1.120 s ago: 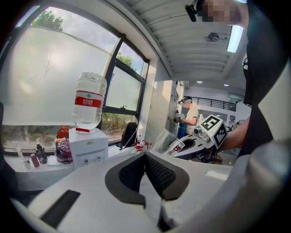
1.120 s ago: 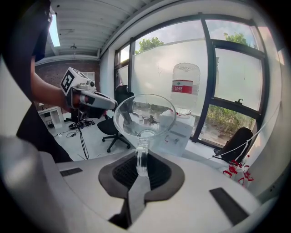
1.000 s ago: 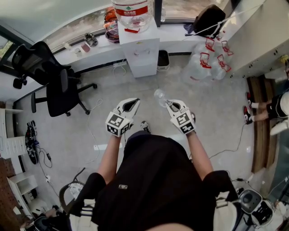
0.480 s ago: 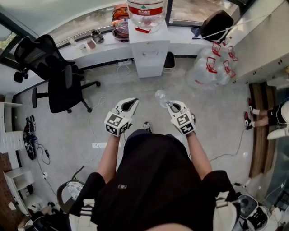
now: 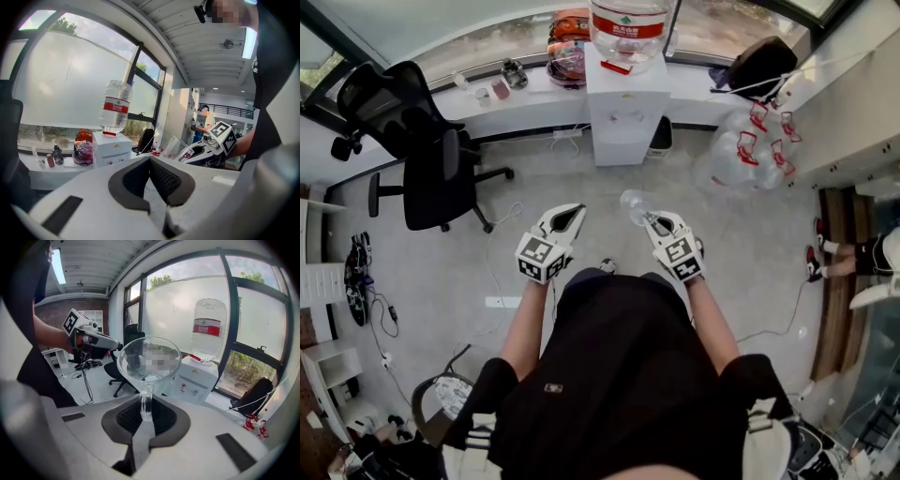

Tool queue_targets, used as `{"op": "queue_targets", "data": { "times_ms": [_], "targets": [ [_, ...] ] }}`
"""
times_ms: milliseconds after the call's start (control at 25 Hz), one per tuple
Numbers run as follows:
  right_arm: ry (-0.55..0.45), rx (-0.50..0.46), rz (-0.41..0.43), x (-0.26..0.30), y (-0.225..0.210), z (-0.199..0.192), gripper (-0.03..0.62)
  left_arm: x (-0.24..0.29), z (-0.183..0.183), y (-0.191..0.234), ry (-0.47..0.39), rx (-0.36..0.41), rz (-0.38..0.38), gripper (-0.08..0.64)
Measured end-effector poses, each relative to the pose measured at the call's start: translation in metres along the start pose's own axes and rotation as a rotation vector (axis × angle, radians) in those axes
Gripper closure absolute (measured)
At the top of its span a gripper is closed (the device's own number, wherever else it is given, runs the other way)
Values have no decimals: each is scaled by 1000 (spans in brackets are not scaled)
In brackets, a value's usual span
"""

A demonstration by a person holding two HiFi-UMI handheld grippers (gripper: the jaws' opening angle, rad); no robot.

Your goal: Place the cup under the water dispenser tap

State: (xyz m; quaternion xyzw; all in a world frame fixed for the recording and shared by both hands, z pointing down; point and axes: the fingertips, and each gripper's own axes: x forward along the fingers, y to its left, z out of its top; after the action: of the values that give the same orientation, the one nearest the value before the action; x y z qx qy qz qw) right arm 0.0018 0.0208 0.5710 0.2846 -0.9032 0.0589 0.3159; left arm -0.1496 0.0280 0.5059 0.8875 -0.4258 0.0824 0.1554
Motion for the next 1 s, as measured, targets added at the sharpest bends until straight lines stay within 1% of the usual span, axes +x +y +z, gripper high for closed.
{"op": "queue_targets", "data": {
  "times_ms": [480, 680, 880, 1000],
  "targets": [
    [27, -16, 32, 21, 8, 3, 579, -11, -6, 23, -14, -30, 31, 560],
    [38, -25, 38, 28, 13, 6, 580, -14, -6, 33, -15, -36, 30, 560],
    [42, -15, 35, 28, 17, 7, 580, -16, -6, 33, -15, -36, 22, 560],
    [41, -19, 42, 28, 20, 7, 580, -18, -9, 33, -14, -40, 30, 560]
  ]
}}
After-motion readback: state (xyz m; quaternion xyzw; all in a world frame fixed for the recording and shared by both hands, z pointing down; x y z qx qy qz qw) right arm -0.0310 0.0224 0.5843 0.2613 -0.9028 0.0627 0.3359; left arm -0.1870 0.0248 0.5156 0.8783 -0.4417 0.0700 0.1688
